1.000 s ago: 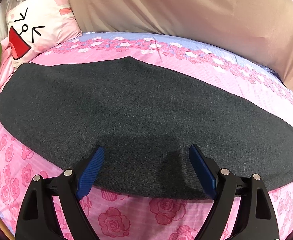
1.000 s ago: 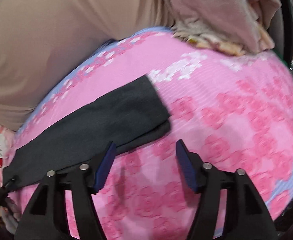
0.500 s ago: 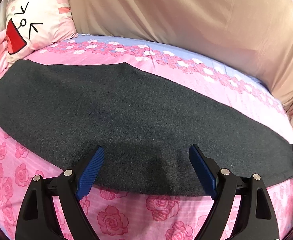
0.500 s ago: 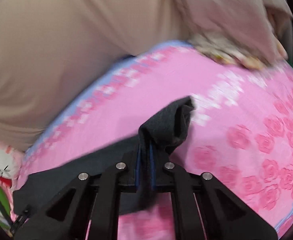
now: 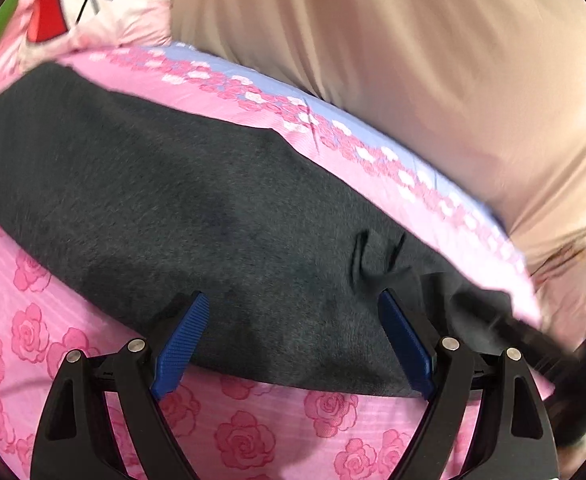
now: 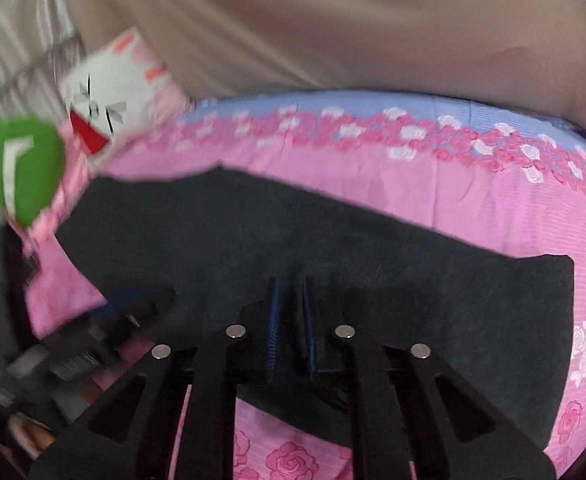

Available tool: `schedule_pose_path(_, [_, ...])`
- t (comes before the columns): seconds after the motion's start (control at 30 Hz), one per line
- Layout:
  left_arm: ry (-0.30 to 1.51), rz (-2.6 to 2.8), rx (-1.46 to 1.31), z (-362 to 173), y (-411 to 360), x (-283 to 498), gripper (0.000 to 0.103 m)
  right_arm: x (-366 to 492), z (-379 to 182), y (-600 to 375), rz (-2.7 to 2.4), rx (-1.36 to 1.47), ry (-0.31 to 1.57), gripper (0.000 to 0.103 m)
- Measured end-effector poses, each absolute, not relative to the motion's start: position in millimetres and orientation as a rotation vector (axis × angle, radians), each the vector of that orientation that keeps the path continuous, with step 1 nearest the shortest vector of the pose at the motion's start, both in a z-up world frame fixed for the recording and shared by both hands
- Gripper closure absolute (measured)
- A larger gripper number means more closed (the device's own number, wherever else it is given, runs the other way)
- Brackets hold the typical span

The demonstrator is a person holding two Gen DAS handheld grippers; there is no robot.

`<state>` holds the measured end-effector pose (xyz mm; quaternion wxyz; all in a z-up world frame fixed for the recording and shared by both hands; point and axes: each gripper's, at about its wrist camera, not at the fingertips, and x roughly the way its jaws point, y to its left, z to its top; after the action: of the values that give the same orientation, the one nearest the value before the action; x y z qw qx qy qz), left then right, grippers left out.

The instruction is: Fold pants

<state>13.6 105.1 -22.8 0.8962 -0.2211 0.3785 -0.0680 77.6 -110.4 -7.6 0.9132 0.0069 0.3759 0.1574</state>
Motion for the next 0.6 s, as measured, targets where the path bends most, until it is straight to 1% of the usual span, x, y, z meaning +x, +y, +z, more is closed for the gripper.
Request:
schedule_pose_path(0.03, [0.777, -0.155, -0.503, -24, 113, 12, 0.019, 65, -2, -118, 0.328, 0.027, 0.749, 0.090])
schedule_pose_path(0.07, [0.773, -0.162, -0.535, -26, 119, 11, 0.019, 55, 4, -126, 0.324, 0.048, 0.725, 0.074])
schedule_pose_path(0.1, [0.771, -0.171, -0.553, -27, 123, 11, 0.019, 39, 14, -145, 0.286, 0.081, 0.680, 0.061])
schedule_pose_path(0.13, [0.767, -0.182, -0.572, -27, 125, 10, 0.019, 24, 23, -166, 0.218, 0.106, 0.640, 0.040])
schedule_pose_path(0.17, [0.764, -0.182, -0.576, -28, 125, 10, 0.019, 14, 27, -182, 0.161, 0.119, 0.622, 0.036])
schedule_pose_path(0.27, [0.762, -0.175, -0.545, -25, 117, 11, 0.019, -6, 20, -252, -0.007, 0.226, 0.670, 0.036])
schedule_pose_path(0.3, [0.763, -0.179, -0.537, -24, 115, 12, 0.019, -11, 7, -281, -0.052, 0.318, 0.707, 0.036])
schedule_pose_path(0.37, [0.768, -0.182, -0.527, -23, 112, 14, 0.019, -14, -12, -306, -0.067, 0.432, 0.752, 0.036])
schedule_pose_path(0.47, [0.770, -0.180, -0.530, -24, 113, 16, 0.019, -7, -40, -314, 0.015, 0.573, 0.788, 0.037])
schedule_pose_path(0.57, [0.768, -0.179, -0.537, -25, 114, 15, 0.019, 4, -44, -304, 0.043, 0.568, 0.772, 0.037])
schedule_pose_path(0.6, [0.768, -0.177, -0.538, -25, 115, 15, 0.019, 12, -43, -298, 0.079, 0.567, 0.777, 0.041])
